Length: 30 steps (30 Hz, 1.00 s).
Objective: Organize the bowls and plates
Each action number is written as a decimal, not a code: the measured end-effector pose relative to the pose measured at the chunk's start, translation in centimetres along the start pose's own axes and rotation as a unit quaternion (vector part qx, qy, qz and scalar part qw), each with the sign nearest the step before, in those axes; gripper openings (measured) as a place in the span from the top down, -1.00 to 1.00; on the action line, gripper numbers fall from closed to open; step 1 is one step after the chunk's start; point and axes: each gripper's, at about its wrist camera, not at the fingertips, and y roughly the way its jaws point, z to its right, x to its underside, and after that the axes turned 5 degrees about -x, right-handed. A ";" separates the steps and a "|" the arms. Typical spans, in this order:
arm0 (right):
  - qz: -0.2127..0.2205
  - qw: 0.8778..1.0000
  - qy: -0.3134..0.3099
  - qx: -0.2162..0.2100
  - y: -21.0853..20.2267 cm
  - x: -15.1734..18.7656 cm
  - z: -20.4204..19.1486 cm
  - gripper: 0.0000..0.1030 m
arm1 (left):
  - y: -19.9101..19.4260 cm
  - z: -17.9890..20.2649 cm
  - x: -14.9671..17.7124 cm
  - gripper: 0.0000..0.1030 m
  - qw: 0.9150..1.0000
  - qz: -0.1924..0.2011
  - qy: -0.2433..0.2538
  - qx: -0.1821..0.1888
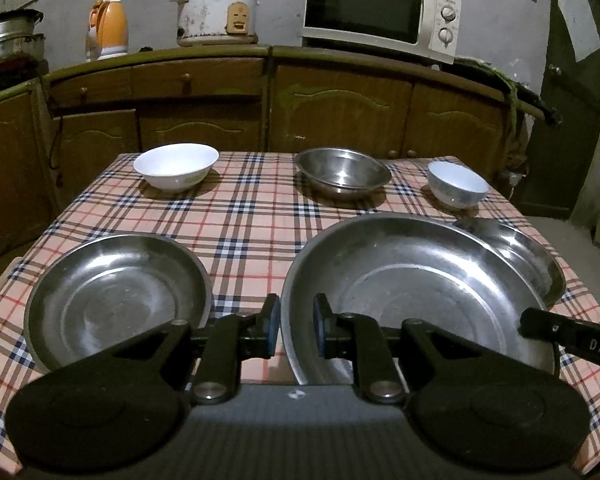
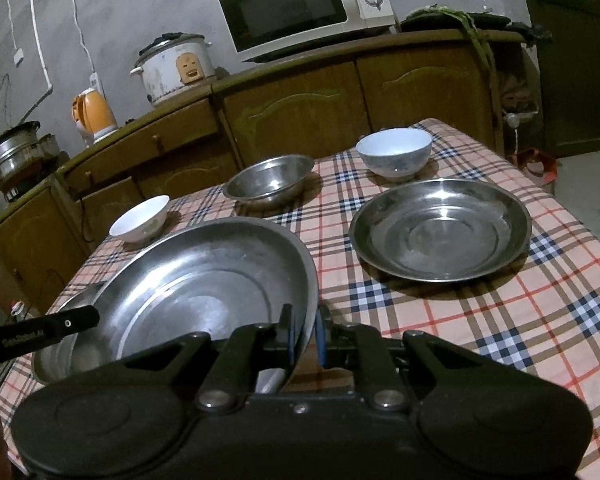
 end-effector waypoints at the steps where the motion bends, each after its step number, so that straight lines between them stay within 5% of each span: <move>1: -0.001 1.000 0.000 0.000 0.1 0.0 0.0 0.71 | 0.1 0.0 0.0 0.65 1.000 -0.001 0.000 0.000; 30: -0.033 0.999 -0.007 0.010 3.1 1.2 0.9 0.71 | 2.5 0.0 1.3 0.65 1.000 -0.027 0.008 -0.012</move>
